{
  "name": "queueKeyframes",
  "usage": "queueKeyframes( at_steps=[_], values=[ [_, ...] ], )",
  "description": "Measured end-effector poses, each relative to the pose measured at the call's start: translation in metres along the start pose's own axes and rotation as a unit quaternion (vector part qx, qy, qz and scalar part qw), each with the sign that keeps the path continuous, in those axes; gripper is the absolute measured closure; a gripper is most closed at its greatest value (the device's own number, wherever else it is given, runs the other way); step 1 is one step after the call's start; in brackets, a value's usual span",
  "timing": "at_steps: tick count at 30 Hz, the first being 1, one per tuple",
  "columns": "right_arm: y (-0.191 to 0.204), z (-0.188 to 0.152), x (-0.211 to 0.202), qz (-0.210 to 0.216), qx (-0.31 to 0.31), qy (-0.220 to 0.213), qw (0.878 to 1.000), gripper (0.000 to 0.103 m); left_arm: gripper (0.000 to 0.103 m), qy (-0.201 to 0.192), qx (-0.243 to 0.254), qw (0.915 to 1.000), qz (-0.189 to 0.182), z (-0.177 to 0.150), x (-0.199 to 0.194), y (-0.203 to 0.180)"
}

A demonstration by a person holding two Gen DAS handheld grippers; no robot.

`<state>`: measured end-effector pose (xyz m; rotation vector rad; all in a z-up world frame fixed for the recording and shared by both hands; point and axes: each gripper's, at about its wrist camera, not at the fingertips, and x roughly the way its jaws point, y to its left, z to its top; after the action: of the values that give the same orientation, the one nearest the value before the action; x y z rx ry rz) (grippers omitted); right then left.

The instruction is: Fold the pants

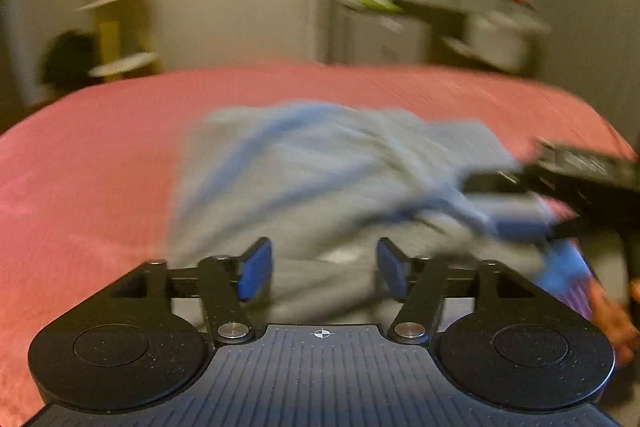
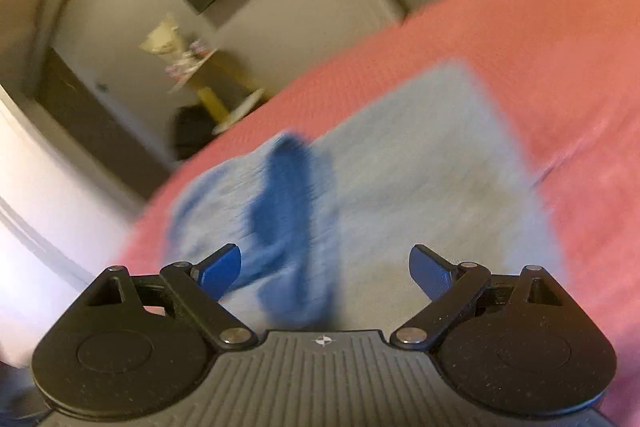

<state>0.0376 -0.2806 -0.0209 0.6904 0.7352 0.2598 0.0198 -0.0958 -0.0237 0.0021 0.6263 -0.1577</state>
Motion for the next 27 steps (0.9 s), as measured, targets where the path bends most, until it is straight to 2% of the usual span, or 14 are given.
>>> queueKeyframes(
  at_steps=[2, 4, 7, 10, 11, 12, 13, 14, 16, 18, 20, 21, 23, 27],
  values=[
    [-0.005, 0.002, 0.017, 0.038, 0.046, 0.042, 0.997, 0.009, 0.034, -0.011, -0.043, 0.9983, 0.038, 0.001, 0.006, 0.018],
    [-0.010, 0.005, 0.036, 0.045, 0.092, 0.072, 0.992, 0.004, 0.034, 0.003, -0.076, 0.9957, 0.052, -0.002, 0.018, 0.030],
    [-0.012, 0.012, 0.052, 0.070, 0.146, 0.074, 0.984, 0.004, 0.034, 0.029, -0.126, 0.9908, 0.038, -0.006, 0.025, 0.046],
    [-0.012, 0.016, 0.071, 0.099, 0.211, 0.090, 0.968, 0.004, 0.034, 0.030, -0.128, 0.9905, 0.038, -0.008, 0.022, 0.048],
    [-0.009, 0.015, 0.075, 0.095, 0.215, 0.089, 0.968, 0.010, 0.034, 0.031, -0.128, 0.9907, 0.034, -0.010, 0.020, 0.047],
    [-0.005, 0.014, 0.078, 0.091, 0.212, 0.089, 0.969, 0.026, 0.034, 0.032, -0.127, 0.9911, 0.028, -0.014, 0.015, 0.047],
    [0.000, 0.012, 0.083, 0.077, 0.201, 0.093, 0.972, 0.036, 0.033, 0.034, -0.124, 0.9915, 0.019, -0.016, 0.009, 0.046],
    [0.005, 0.010, 0.087, 0.063, 0.187, 0.097, 0.976, 0.039, 0.033, 0.040, -0.120, 0.9919, 0.008, -0.019, 0.007, 0.042],
    [0.012, 0.007, 0.093, 0.051, 0.171, 0.098, 0.979, 0.033, 0.032, 0.055, -0.109, 0.9925, -0.004, -0.019, 0.007, 0.037],
    [0.022, 0.013, 0.097, 0.038, 0.162, 0.104, 0.980, 0.031, 0.031, 0.070, -0.095, 0.9930, 0.004, -0.020, 0.009, 0.033],
    [0.040, 0.019, 0.097, 0.009, 0.127, 0.109, 0.986, 0.048, 0.031, 0.066, -0.089, 0.9938, 0.009, -0.020, 0.007, 0.030],
    [0.050, 0.023, 0.094, 0.008, 0.105, 0.106, 0.989, 0.051, 0.031, 0.062, -0.090, 0.9940, 0.006, -0.020, 0.005, 0.030],
    [0.062, 0.034, 0.082, 0.031, 0.090, 0.086, 0.992, 0.055, 0.030, 0.057, -0.098, 0.9935, 0.008, -0.021, 0.003, 0.031],
    [0.064, 0.052, 0.056, 0.070, 0.112, 0.027, 0.991, 0.057, 0.029, 0.055, -0.107, 0.9928, 0.004, -0.021, 0.000, 0.031]
  ],
)
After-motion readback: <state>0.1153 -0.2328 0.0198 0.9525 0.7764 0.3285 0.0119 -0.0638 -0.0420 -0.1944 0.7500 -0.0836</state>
